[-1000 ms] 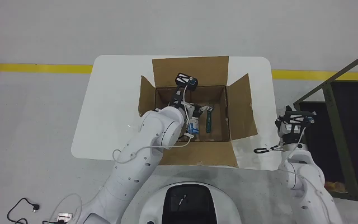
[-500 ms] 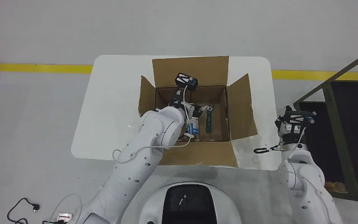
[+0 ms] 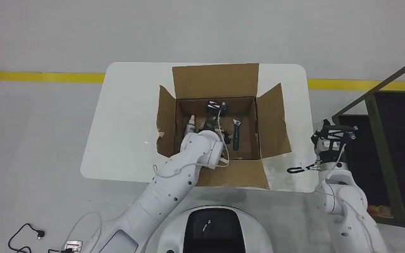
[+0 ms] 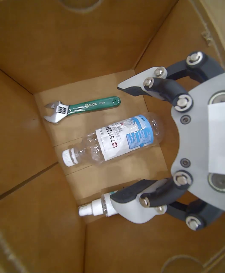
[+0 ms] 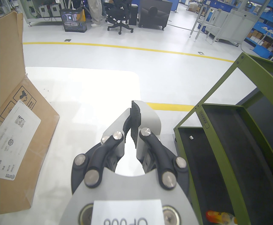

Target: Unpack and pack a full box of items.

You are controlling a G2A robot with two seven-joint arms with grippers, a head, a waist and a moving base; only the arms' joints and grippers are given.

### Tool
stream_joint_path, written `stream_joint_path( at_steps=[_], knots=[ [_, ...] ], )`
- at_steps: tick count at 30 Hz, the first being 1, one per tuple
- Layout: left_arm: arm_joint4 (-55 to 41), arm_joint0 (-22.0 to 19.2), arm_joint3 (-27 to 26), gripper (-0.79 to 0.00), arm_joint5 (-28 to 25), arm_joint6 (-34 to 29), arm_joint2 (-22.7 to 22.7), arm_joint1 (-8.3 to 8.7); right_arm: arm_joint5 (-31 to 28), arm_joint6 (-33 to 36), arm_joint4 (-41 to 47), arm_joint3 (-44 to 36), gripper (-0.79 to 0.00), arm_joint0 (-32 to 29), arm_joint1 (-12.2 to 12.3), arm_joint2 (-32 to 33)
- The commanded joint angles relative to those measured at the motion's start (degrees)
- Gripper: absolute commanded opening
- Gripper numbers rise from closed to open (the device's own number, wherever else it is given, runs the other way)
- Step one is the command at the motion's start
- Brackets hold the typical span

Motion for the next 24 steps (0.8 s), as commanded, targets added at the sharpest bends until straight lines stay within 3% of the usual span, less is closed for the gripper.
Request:
stream_joint_path(
  at_steps=[1,6,20,21,22,23,24],
  knots=[
    [-0.96,-1.11,3.28,0.0,1.56,-0.14,0.9,-0.78,0.0,0.0,0.0,0.0,-0.785,0.0,0.0,0.0],
    [-1.06,-3.37,9.9,0.0,4.04,1.27,2.99,-2.42,0.0,0.0,0.0,0.0,-0.785,0.0,0.0,0.0],
    [-3.02,-6.16,20.15,0.0,4.34,6.43,4.58,-5.53,0.0,0.0,0.0,0.0,-0.785,0.0,0.0,0.0],
    [-2.81,-6.27,20.66,-0.055,4.48,6.53,4.74,-5.7,0.0,0.0,0.0,0.0,-0.785,0.0,0.0,0.0],
    [-2.91,-6.31,20.97,-0.163,4.56,6.72,4.76,-5.87,0.0,0.0,0.0,0.0,-0.785,0.0,0.0,0.0],
    [-3.0,-6.36,21.3,-0.409,4.6,6.84,4.76,-6.03,0.0,0.0,0.0,0.0,-0.785,0.0,0.0,0.0],
    [-2.9,-6.45,21.56,-0.474,4.6,6.96,4.81,-6.17,0.0,0.0,0.0,0.0,-0.785,0.0,0.0,0.0]
  ],
)
